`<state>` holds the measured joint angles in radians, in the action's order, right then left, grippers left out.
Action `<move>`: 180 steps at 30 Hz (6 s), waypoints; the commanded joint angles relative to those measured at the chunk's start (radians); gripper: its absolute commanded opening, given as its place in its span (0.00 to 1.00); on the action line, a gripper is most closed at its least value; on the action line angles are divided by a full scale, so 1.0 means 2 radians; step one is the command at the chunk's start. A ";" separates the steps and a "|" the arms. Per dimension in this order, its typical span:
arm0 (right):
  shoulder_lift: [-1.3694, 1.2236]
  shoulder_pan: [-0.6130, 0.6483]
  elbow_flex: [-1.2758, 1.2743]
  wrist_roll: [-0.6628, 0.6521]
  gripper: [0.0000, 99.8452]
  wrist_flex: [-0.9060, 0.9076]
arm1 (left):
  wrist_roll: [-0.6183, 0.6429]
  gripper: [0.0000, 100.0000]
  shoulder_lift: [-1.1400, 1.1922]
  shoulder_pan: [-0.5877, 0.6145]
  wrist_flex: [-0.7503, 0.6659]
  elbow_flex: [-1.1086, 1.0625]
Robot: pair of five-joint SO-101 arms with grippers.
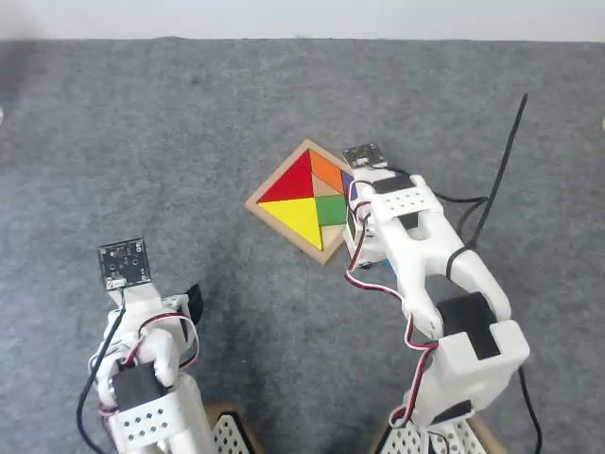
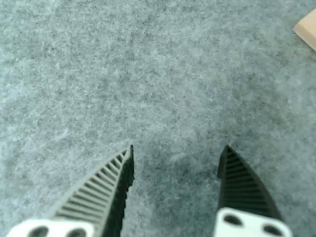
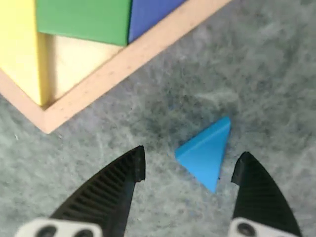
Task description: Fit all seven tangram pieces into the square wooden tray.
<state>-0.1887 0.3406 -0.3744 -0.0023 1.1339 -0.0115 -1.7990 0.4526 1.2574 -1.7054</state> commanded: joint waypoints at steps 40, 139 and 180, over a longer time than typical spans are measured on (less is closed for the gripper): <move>-0.033 -0.036 0.036 -0.016 0.09 -0.001 | 0.004 0.27 -0.010 0.001 0.002 0.011; -0.122 0.112 0.314 0.467 0.24 0.020 | 0.004 0.27 -0.010 0.001 0.002 0.011; -0.144 0.093 0.308 0.418 0.24 0.006 | 0.004 0.27 -0.010 0.001 0.002 0.011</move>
<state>-0.4956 0.5355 0.2240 0.8401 1.1278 -0.0115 -1.7990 0.4526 1.2574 -1.7054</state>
